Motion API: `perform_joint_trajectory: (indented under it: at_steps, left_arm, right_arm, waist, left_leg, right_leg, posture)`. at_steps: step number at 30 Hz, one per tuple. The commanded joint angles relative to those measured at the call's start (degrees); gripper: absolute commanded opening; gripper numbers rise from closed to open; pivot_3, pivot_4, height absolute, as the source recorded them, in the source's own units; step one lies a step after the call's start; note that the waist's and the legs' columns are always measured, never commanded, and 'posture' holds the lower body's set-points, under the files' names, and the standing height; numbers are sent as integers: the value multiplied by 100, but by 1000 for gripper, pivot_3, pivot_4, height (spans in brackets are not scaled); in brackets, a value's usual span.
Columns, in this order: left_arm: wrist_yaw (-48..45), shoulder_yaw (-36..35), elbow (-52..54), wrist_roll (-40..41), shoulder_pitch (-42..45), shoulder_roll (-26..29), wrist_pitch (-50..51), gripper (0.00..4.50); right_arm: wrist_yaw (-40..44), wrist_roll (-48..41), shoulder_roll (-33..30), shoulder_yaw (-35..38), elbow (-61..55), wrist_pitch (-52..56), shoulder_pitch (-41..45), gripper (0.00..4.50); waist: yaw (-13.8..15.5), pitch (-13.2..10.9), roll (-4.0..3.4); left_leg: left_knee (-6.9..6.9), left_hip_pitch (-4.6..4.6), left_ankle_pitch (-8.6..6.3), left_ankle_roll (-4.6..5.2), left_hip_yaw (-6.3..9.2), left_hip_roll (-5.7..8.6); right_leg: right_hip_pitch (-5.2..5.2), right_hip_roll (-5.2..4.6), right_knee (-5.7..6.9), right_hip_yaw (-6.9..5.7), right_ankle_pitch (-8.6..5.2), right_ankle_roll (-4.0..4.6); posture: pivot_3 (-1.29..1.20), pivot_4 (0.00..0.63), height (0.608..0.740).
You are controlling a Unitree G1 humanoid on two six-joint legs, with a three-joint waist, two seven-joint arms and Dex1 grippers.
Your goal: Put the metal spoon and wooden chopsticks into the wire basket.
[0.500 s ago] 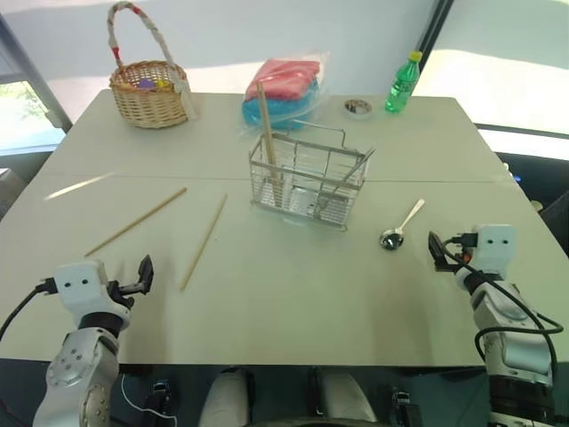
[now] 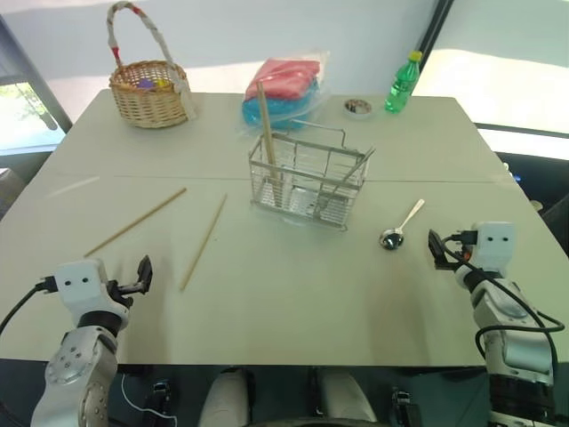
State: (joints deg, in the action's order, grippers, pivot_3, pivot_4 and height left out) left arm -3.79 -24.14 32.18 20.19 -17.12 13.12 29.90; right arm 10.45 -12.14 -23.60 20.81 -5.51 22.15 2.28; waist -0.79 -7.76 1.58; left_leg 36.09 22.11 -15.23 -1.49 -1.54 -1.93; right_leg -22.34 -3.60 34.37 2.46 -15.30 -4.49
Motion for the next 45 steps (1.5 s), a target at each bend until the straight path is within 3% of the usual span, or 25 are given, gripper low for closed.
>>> perform_joint_trajectory:
  at_steps: [1, 17, 22, 32, 38, 45]
  left_arm:
    - [26, -70, 150, -43, 33, 58, -18, 4482]
    - [-112, -4, 163, 24, 296, 302, 188, 4482]
    - [-850, 20, 499, 901, 821, 900, 734, 4482]
    - [-2412, 472, 600, 2197, 2118, 2532, 1570, 4482]
    - [-2986, 815, 495, 2549, 2635, 2952, 1684, 4482]
    - [-3161, 1016, 245, 2511, 2986, 3033, 1615, 4482]
  right_arm:
    - [-36, -36, -36, 75, -331, 11, 70, 4436]
    - [-8, -23, -138, 155, -203, 12, 288, 4436]
    - [-116, 16, -299, 194, -136, 285, 650, 4436]
    - [-420, -4, -429, 3, -272, 1564, 1764, 4436]
    - [-921, 21, -249, -109, -195, 3349, 2625, 4436]
    - [-1076, -102, -19, -111, -62, 4982, 3496, 4436]
  waist:
    - [0, 0, 0]
    - [4, 0, -1]
    - [0, -3, -4]
    - [-14, -7, -12]
    - [-22, -9, -14]
    - [-15, -11, -18]
  left_leg:
    - [0, 0, 0, 0, 0, 0]
    - [-1, 3, 0, 0, 1, 0]
    - [1, 7, 0, 0, 0, 1]
    - [-7, 6, 1, 1, 0, 8]
    - [-2, 8, 1, 1, -1, 11]
    - [-6, 16, 1, 2, 1, 11]
  right_leg:
    - [0, 0, 0, 0, 0, 0]
    - [-3, 0, -1, -1, 0, 0]
    - [-5, 0, -1, -2, 1, 1]
    - [-8, 7, 2, -2, 1, 0]
    - [-9, 10, 2, -2, 2, -1]
    - [-18, 17, 2, -3, 2, -1]
  posture:
    - [0, 150, 728]
    - [0, 150, 728]
    - [0, 150, 728]
    - [0, 150, 728]
    - [0, 150, 728]
    - [0, 150, 728]
